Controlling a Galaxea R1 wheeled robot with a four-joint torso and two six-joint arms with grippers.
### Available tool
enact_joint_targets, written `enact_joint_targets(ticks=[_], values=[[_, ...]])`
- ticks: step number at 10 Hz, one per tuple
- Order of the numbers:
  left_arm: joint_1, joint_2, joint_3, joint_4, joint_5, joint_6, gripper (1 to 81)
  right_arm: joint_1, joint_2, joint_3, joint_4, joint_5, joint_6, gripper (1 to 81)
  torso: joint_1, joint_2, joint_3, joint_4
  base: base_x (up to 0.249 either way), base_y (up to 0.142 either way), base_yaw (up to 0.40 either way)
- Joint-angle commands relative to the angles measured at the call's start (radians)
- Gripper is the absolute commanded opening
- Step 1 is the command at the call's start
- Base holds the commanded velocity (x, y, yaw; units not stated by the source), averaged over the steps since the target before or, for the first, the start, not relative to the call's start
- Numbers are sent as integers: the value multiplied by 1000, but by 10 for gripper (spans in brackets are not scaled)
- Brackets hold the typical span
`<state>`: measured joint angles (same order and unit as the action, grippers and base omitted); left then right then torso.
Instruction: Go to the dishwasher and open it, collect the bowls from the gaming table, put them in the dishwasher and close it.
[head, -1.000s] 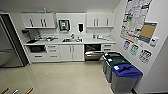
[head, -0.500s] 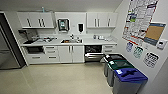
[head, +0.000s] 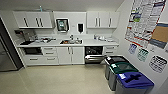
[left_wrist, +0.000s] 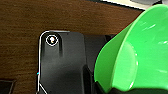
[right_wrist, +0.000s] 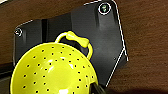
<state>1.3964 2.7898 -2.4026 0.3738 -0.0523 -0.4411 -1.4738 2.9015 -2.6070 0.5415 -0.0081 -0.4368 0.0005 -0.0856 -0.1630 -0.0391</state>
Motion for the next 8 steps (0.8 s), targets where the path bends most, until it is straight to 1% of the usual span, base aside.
enact_joint_targets(ticks=[1,8], values=[[-50,-10,14,13,37,5,10,45,-14,3,-5,-70,-3,10,0,0,0,0,220,0,0],[-50,-12,14,11,37,5,10,45,-14,3,-5,-70,-3,10,0,0,0,0,220,0,0]])
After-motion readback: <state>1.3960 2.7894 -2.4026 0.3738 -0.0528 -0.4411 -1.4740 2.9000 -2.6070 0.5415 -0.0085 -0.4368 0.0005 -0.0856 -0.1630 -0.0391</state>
